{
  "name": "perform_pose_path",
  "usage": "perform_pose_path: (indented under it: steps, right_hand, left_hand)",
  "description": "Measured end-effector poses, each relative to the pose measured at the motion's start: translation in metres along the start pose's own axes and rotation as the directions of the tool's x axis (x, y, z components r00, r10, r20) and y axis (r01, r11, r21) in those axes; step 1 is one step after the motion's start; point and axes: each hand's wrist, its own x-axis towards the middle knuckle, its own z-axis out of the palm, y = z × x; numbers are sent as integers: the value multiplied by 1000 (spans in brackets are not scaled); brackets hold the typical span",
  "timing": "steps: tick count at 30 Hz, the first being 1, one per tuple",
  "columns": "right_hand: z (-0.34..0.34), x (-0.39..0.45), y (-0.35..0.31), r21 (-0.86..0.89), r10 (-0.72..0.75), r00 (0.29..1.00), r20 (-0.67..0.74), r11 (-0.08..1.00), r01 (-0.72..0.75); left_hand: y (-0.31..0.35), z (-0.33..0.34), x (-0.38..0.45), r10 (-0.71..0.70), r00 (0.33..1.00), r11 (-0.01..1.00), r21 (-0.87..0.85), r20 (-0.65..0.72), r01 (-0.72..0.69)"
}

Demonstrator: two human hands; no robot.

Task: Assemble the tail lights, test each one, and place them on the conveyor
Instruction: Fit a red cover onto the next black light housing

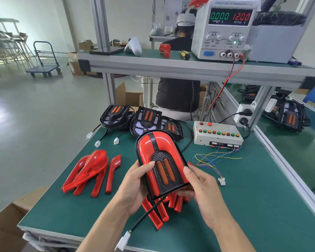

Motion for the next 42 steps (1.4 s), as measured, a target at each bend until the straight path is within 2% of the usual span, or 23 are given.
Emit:
perform_pose_path:
  steps: [8,11,16,18,20,22,27,34,42]
  right_hand:
    - [-3,-2,0,45,-3,999,-47,999,5]
    - [-6,-3,0,108,-16,998,-66,994,23]
    - [-6,-4,4,143,-19,999,-49,989,25]
    - [-4,-4,5,134,-21,999,-43,991,27]
    - [-3,-4,5,141,-21,999,-40,990,27]
    - [-4,-3,5,174,-12,998,-54,985,21]
    - [-13,-1,6,143,-21,997,-77,989,32]
    - [-17,-2,13,113,-24,996,-83,993,33]
    - [-15,1,22,114,-69,993,-97,990,80]
  left_hand:
    - [1,-2,-1,4,998,1000,30,57,-6]
    - [8,-5,2,7,995,985,170,95,-23]
    - [35,-3,23,132,988,925,369,-79,-94]
    - [51,2,33,150,986,859,503,-72,-94]
    - [65,9,41,110,994,744,661,17,-94]
    - [72,16,47,77,996,669,738,49,-88]
    - [72,23,55,-33,999,719,695,35,-1]
    - [65,24,52,-90,996,822,564,2,73]
    - [63,27,48,-38,998,866,496,-57,61]
